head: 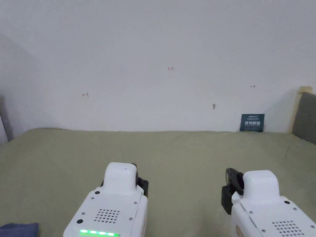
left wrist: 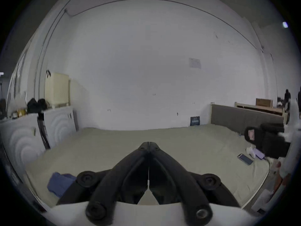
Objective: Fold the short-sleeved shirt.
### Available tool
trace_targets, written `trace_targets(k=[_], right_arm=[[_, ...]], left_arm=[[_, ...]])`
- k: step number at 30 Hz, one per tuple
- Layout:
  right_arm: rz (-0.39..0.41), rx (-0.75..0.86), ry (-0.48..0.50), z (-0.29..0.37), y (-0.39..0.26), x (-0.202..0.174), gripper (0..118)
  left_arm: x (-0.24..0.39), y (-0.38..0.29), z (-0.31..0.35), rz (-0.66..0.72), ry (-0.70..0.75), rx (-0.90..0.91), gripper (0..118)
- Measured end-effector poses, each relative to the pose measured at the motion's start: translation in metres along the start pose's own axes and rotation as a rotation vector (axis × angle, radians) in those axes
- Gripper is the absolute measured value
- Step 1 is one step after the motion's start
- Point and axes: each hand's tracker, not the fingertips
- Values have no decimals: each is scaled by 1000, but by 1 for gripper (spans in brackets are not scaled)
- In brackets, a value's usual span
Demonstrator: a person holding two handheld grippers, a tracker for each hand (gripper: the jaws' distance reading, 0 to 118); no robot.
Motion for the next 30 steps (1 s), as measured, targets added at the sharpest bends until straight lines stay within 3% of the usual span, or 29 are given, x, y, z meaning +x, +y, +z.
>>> trace_targets(k=[3, 17, 18, 19, 20, 21, 22, 23, 24, 30], right_arm=[[27, 20, -27, 2, 4, 1, 2], [1, 36, -32, 6, 8, 8, 3], [5, 34, -34, 5, 9, 8, 5], [9, 34, -38, 5, 10, 8, 15], [12, 35, -39, 5, 11, 9, 37], [11, 31, -40, 2, 12, 11, 74], [6, 15, -68, 0, 14, 12, 95], [0, 22, -70, 0, 16, 14, 108], [-6, 40, -71, 1, 17, 18, 112], [26, 23, -71, -1, 25, 20, 112]], left_arm=[[-1, 3, -3, 28, -18, -9, 0], [-4, 12, -1, 38, 1, -14, 0], [-5, 12, -2, 33, 12, -14, 9], [-6, 12, -2, 35, 17, -15, 15], [-6, 12, -2, 35, 22, -14, 27], [-7, 12, -4, 38, 25, -15, 71], [-9, 12, -6, 37, 44, -37, 109], [-10, 12, -10, 46, 50, -70, 117], [-13, 10, -6, 58, 84, -26, 117], [-20, 17, -10, 44, 101, -54, 118]])
